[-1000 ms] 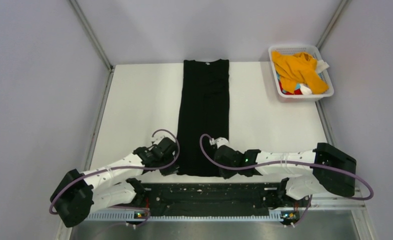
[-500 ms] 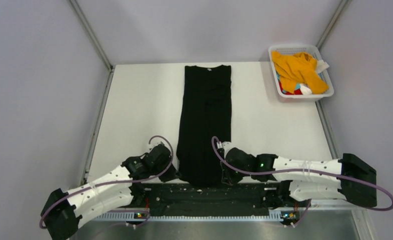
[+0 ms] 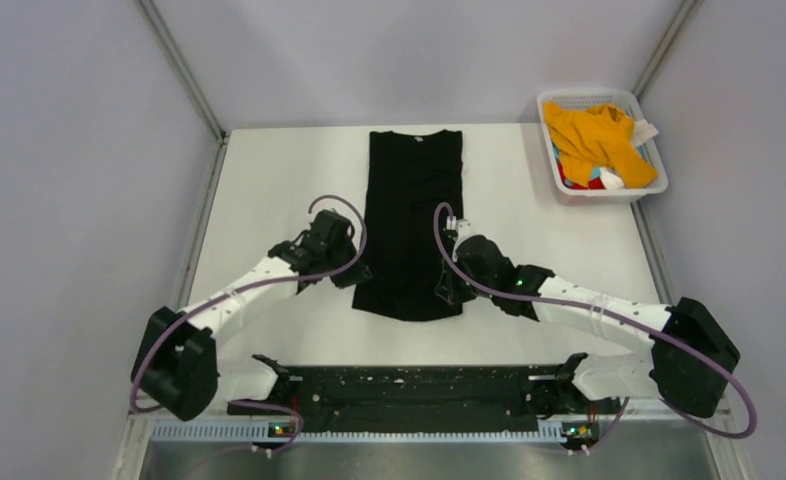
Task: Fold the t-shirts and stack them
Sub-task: Fold the folded rectangular tshirt in 1/3 of the way
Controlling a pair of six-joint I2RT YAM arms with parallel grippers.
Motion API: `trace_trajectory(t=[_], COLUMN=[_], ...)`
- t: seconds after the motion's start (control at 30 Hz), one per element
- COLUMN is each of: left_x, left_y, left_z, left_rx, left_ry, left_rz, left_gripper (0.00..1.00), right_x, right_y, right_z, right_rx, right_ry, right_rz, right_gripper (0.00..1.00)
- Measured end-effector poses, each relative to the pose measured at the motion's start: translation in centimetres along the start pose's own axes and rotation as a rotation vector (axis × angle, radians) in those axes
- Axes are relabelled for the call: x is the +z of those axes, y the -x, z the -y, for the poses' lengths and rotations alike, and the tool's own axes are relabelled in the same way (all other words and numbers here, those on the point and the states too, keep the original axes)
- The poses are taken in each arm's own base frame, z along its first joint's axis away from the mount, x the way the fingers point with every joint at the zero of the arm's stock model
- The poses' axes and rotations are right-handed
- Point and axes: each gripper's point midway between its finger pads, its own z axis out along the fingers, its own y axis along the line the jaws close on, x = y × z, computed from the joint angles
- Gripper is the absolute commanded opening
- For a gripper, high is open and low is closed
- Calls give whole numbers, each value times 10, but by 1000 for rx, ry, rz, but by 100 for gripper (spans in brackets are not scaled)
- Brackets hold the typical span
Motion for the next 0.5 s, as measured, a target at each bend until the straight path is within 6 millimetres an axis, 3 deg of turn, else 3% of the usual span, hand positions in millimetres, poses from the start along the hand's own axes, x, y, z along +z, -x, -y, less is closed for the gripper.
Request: trace_trajectory(t=[0.23, 0.5], left_x=[22, 58], left_y=[82, 138], left_z=[42, 54], left_rx=[39, 48], left_ry=[-24, -31], left_rz=[49, -27], left_gripper=[0, 0], right_x=[30, 50], right_y=[55, 110], right_z=[28, 50], right_rx=[34, 49], right_ry=[-78, -136], right_rz=[65, 136], right_gripper=[0, 0])
